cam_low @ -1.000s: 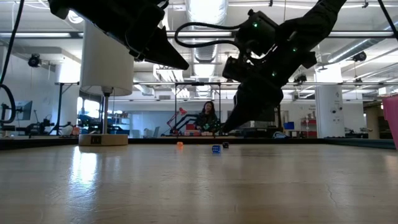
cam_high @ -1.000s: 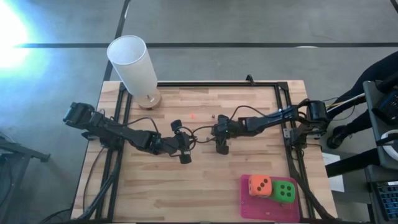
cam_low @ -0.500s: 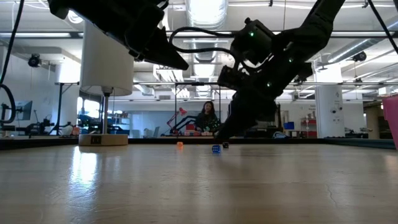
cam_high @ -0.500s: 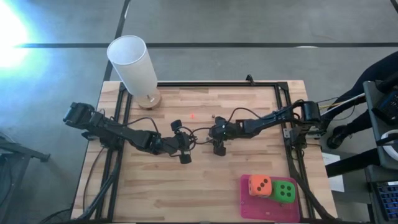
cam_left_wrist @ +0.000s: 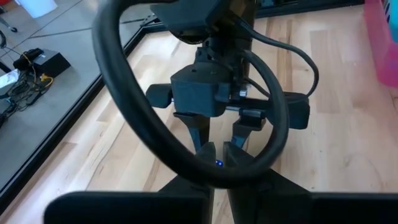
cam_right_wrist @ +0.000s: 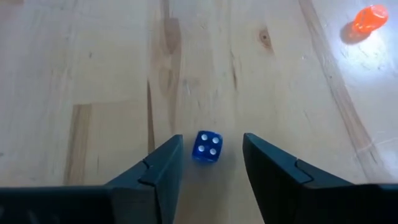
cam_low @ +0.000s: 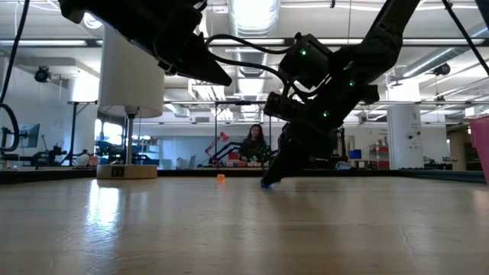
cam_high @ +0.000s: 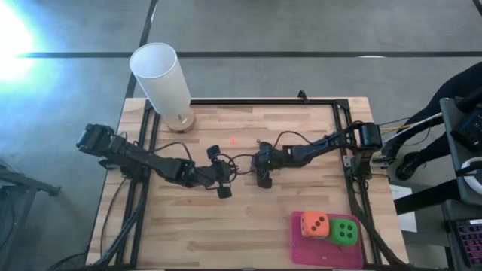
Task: Pick & Place Dice
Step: Put the small blue die into the bin
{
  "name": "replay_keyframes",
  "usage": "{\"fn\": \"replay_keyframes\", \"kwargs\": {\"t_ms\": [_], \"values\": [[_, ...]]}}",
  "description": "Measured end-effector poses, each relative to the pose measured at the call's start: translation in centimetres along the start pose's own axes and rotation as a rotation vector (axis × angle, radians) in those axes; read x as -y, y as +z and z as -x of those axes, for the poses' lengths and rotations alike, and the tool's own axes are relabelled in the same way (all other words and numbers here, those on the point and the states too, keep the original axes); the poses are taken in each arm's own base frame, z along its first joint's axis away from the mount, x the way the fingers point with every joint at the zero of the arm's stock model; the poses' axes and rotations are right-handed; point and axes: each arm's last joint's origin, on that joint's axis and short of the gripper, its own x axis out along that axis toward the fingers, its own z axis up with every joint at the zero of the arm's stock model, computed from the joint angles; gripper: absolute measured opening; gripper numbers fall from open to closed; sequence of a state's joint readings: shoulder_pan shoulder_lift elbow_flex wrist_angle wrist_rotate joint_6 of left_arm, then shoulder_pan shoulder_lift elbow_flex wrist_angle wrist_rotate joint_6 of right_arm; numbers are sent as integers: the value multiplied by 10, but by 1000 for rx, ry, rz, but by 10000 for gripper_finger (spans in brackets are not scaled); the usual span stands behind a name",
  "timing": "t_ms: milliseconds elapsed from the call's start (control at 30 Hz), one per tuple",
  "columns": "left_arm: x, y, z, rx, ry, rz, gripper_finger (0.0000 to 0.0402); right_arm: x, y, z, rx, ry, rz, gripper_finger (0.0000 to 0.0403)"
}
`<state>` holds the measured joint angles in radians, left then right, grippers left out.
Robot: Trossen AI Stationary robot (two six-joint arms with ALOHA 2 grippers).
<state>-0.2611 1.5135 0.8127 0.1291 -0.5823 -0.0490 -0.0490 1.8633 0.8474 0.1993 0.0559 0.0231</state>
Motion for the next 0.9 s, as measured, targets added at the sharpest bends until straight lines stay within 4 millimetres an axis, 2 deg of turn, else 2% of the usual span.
{"fn": "replay_keyframes", "kwargs": {"t_ms": [600, 900], "values": [[0, 0, 0, 0, 0, 3, 35, 1, 0, -1, -2, -2, -7, 117], [0, 0, 0, 0, 0, 3, 35, 1, 0, -1, -2, 0, -7, 67]]}}
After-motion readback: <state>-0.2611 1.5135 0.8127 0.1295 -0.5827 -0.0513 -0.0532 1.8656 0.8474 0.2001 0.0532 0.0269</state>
